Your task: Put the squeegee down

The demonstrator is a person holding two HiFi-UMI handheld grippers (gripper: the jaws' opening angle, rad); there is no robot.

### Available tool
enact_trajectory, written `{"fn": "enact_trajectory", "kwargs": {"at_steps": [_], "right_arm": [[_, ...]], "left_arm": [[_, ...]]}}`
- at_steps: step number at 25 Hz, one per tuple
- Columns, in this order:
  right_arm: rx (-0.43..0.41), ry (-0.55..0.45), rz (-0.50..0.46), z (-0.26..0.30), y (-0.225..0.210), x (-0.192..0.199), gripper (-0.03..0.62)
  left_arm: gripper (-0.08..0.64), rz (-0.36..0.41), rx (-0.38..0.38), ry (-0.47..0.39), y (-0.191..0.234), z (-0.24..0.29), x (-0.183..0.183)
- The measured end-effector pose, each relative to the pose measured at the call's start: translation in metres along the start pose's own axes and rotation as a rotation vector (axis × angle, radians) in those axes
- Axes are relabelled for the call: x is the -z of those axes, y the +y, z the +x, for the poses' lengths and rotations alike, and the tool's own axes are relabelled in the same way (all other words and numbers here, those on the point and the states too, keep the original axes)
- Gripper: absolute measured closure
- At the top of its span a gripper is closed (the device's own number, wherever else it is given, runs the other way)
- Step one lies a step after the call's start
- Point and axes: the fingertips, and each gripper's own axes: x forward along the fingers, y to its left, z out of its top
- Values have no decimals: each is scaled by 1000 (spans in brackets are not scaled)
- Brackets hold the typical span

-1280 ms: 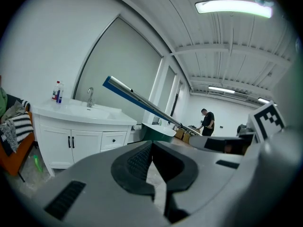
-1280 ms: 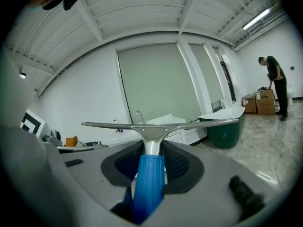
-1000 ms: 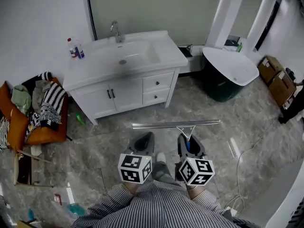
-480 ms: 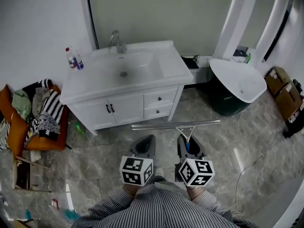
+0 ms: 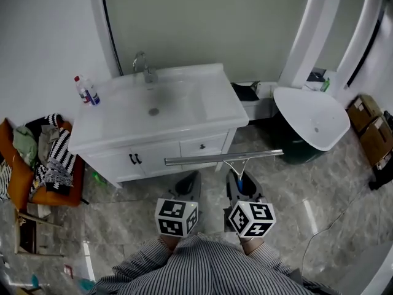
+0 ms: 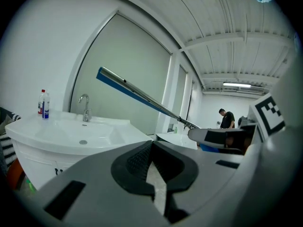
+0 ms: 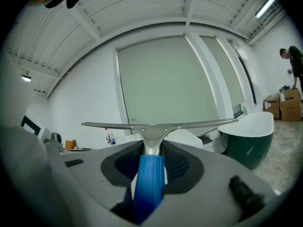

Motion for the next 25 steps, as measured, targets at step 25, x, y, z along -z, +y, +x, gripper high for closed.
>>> {"fn": "enact_trajectory", "kwargs": {"at_steps": [25], "right_arm": [[46, 53, 42, 77, -82, 2, 471]], "left_arm": [[548, -22, 3, 57, 9, 109, 1]]}}
